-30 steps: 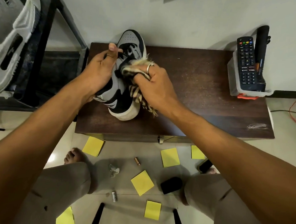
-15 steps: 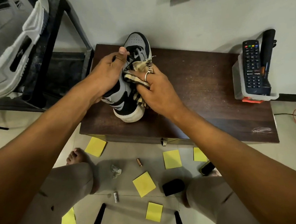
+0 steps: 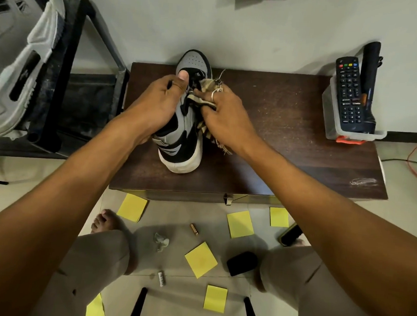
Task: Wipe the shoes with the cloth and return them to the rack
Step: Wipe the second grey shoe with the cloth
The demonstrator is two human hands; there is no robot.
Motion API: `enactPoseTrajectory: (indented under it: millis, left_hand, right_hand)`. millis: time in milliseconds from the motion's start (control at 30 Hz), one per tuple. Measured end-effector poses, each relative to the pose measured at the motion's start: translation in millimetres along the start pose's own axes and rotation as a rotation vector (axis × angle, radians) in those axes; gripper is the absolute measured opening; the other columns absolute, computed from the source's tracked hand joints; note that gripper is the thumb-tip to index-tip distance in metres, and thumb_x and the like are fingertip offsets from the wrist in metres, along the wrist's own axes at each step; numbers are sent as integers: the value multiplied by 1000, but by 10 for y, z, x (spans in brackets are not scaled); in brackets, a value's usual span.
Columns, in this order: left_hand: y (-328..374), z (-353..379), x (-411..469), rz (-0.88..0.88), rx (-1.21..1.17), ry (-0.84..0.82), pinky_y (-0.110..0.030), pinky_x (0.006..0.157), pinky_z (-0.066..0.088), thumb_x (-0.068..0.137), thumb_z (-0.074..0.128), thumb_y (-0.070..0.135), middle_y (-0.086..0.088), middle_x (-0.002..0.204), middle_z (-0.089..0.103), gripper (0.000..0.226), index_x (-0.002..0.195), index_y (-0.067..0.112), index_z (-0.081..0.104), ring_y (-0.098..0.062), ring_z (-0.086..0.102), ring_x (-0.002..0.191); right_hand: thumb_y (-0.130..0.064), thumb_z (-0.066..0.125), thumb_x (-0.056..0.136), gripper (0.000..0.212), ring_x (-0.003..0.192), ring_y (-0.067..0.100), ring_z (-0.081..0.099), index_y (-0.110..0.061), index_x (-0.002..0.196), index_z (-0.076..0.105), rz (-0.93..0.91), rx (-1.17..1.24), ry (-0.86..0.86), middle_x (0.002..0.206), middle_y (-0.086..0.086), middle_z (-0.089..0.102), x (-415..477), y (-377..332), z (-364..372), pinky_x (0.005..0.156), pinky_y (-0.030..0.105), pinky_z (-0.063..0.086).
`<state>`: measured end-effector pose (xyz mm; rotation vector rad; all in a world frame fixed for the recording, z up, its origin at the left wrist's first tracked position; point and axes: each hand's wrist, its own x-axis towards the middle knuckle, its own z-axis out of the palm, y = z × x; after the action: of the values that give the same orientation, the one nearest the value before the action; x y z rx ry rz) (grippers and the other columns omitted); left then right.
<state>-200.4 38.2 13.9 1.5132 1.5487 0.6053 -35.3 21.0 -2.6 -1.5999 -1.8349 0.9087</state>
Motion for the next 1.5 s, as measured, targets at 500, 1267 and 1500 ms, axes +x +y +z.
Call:
enactPoseTrajectory:
  millis: [500, 1267, 1500]
  left_hand:
    - [-140, -222, -10, -125, -10, 48, -43, 110, 43, 98, 29, 73, 2, 120, 70, 66, 126, 27, 66, -17, 62, 116]
    - [-95, -216, 47, -121, -47, 92, -26, 84, 52, 102, 56, 45, 8, 99, 72, 34, 125, 23, 69, -8, 67, 92]
    - [-80, -187, 38, -127, -22, 98, -36, 100, 51, 102, 55, 47, 11, 103, 70, 31, 125, 30, 68, -11, 66, 103]
  right_hand:
    - [-10, 61, 94, 36, 104, 13, 66, -26, 124, 74, -86, 252, -303, 119, -1, 65, -387, -213, 26, 95, 39, 55]
    - [-43, 51, 90, 38, 91, 24, 63, -21, 107, 78, -399, -497, -177, 113, -3, 62, -446, -144, -228, 69, 34, 48]
    - [-57, 43, 92, 52, 94, 21, 66, -28, 119, 75, -407, -480, -297, 133, -1, 57, -658, -181, 37, 73, 40, 56]
